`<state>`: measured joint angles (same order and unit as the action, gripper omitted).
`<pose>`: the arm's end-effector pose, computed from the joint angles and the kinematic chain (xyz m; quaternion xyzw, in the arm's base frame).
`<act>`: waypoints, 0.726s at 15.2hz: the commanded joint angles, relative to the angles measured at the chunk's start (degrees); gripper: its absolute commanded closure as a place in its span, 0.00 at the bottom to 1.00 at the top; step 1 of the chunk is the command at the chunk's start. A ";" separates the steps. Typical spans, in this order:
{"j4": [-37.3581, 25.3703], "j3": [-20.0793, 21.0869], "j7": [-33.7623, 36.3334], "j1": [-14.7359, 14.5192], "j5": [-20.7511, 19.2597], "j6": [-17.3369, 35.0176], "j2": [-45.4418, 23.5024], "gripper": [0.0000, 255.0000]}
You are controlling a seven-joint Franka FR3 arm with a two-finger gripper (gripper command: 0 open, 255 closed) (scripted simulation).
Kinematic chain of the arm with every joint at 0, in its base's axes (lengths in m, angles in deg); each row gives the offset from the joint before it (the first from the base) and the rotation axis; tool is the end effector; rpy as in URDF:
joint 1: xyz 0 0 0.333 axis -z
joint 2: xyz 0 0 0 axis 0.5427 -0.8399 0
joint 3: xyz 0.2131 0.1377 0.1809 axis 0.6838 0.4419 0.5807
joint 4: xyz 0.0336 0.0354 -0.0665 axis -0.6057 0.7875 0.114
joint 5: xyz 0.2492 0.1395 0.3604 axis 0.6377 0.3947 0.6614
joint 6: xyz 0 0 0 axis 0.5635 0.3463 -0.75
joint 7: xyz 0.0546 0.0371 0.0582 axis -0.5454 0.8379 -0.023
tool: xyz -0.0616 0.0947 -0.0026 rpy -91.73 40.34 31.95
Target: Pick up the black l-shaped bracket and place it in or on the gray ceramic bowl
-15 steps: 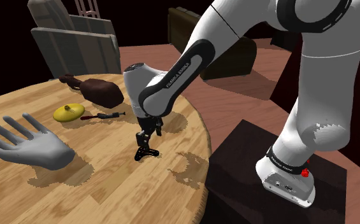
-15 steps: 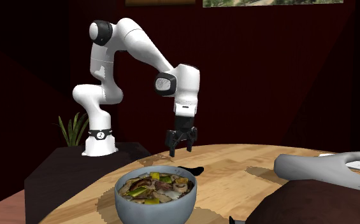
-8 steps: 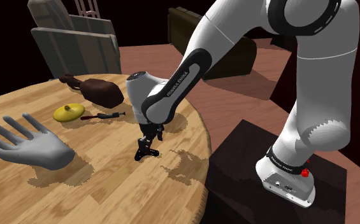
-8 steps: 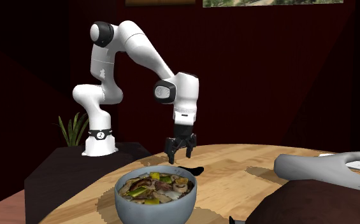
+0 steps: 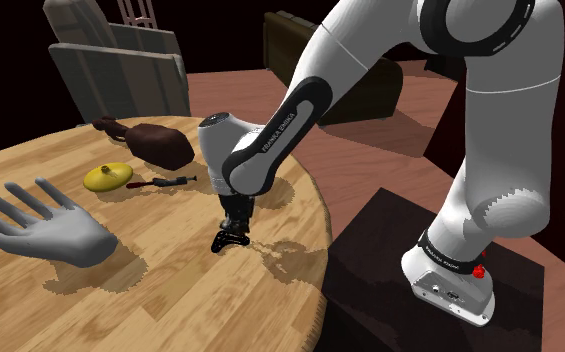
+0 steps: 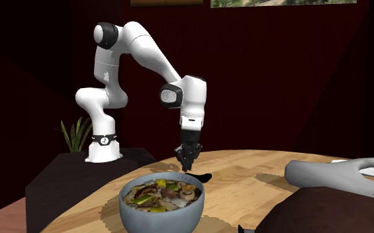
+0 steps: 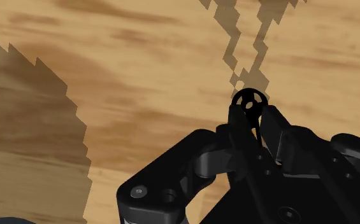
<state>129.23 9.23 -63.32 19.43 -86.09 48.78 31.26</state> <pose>0.5023 0.3077 0.1400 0.9879 0.1331 -0.0795 0.0009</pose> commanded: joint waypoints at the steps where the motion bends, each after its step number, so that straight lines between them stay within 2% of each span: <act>1: 0.00 0.00 0.00 0.00 0.00 0.00 0.00 1.00; 7: 0.00 0.00 0.00 0.00 0.00 0.00 0.00 1.00; 8: 0.00 0.00 0.00 0.00 0.00 0.00 0.00 0.00; 9: -6.13 0.35 -4.23 -0.80 -2.58 -6.30 -3.20 0.00; 10: -10.20 0.62 -6.98 -1.49 -4.26 -10.30 -5.41 0.00; 11: -9.92 0.46 -6.88 -1.59 -4.41 -9.64 -5.81 0.00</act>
<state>120.91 9.61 -68.81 18.15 -89.64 40.97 26.47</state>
